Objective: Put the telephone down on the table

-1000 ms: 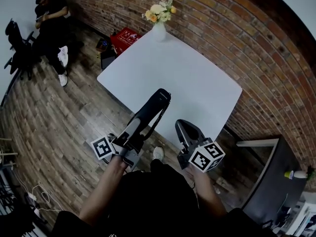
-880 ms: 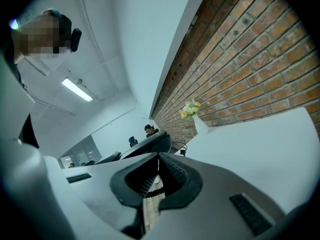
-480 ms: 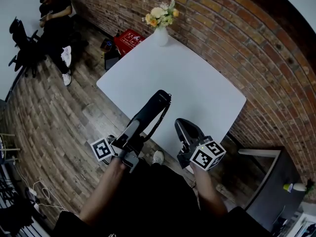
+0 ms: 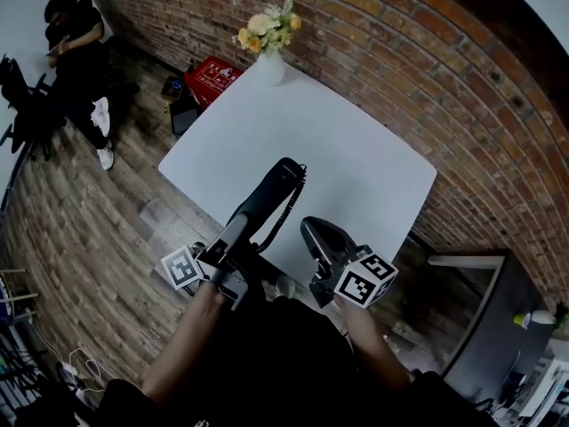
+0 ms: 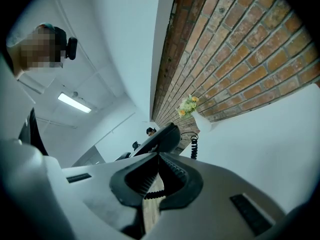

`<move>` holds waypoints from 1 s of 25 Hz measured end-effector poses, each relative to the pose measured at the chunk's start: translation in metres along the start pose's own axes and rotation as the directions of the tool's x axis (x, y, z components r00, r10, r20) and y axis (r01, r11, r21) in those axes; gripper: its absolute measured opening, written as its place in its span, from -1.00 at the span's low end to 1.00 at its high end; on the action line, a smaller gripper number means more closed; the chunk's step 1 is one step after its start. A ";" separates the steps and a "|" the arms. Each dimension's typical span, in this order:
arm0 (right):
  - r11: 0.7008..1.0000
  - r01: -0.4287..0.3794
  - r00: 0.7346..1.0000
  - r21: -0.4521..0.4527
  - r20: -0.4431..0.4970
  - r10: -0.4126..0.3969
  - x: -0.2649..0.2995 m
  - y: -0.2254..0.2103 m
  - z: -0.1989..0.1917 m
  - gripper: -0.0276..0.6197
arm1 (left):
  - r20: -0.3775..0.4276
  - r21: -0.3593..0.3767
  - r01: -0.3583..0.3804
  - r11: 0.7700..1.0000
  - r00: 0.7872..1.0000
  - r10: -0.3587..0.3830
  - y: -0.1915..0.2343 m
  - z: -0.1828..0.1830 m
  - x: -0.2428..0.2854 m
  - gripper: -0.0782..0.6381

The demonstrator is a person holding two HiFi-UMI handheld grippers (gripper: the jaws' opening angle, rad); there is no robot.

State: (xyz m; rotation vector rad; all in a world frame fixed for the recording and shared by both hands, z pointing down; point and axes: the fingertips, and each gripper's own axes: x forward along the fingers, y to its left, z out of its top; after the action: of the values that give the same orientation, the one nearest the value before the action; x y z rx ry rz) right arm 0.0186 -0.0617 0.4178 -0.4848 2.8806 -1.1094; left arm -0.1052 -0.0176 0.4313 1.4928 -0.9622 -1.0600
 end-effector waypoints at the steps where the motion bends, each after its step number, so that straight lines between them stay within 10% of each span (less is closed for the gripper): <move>1: 1.000 0.010 1.000 0.002 0.006 -0.010 0.004 -0.004 0.002 -0.84 | -0.018 -0.003 0.001 1.000 1.000 -0.001 0.002 0.004 0.005 -0.12; 15: 0.978 0.210 0.975 -0.010 0.082 -0.209 0.058 -0.053 0.037 -0.84 | -0.256 -0.048 0.023 0.999 0.966 -0.035 0.030 0.054 0.078 -0.12; 25: 0.882 0.218 0.956 -0.419 -0.093 -0.280 0.094 -0.071 0.045 -0.57 | -0.447 -0.070 -0.016 0.997 0.894 -0.017 0.076 0.085 0.108 -0.12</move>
State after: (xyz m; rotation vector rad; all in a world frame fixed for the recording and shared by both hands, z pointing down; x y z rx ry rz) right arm -0.0449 -0.1682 0.4393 -0.8413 3.2658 -0.5720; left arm -0.1586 -0.1557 0.4840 1.5839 -0.5890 -0.6931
